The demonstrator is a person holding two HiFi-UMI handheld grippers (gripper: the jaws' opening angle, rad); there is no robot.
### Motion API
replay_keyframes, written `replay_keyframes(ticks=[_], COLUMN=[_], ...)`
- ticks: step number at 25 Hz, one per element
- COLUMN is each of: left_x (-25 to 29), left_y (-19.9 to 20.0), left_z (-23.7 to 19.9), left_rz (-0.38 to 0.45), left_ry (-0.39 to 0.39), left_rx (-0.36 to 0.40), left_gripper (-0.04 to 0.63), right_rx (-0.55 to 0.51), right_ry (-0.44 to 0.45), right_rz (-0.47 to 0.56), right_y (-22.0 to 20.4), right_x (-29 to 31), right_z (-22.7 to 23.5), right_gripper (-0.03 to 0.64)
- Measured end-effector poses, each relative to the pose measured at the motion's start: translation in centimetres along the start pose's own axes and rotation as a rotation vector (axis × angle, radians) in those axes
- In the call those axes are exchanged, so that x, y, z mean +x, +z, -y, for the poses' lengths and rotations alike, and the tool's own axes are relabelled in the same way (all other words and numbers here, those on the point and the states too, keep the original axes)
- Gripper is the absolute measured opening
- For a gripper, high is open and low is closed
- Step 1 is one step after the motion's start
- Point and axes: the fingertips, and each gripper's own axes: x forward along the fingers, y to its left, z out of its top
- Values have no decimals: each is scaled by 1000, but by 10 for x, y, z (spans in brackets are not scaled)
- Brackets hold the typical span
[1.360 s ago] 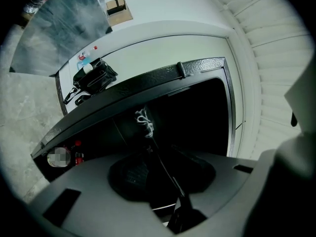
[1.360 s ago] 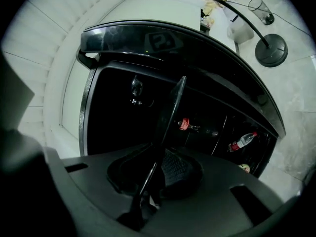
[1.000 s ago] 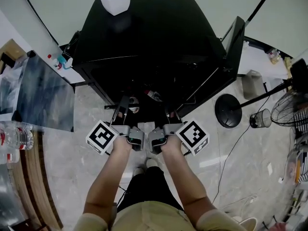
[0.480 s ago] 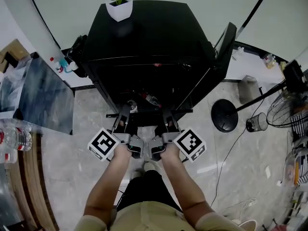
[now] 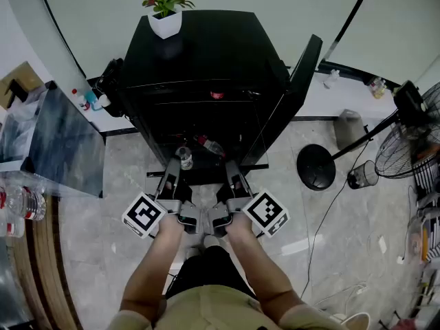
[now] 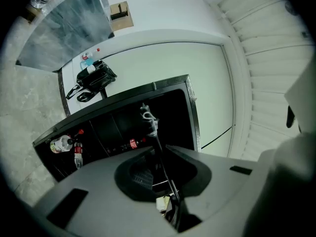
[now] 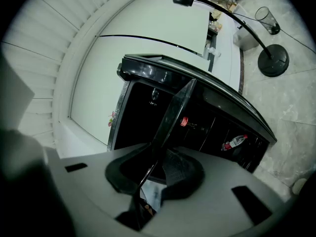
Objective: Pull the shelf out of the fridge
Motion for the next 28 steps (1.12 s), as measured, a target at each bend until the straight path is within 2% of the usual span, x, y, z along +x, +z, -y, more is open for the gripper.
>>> replay_keyframes(ticks=[7, 15, 28], left_x=[-26, -51, -91], left_y=[-2, 2, 10], left_z=[18, 40, 80], left_rz=[2, -4, -13], left_ry=[-5, -20, -52], left_rx=[-9, -6, -20], left_gripper=[54, 54, 54], right_rx=[-9, -24, -75], right_ry=[16, -6, 57], right_rz=[-17, -34, -45], right_y=[-8, -17, -26], right_x=[-25, -53, -90], right_z=[-16, -34, -83], right_gripper=[75, 78, 81])
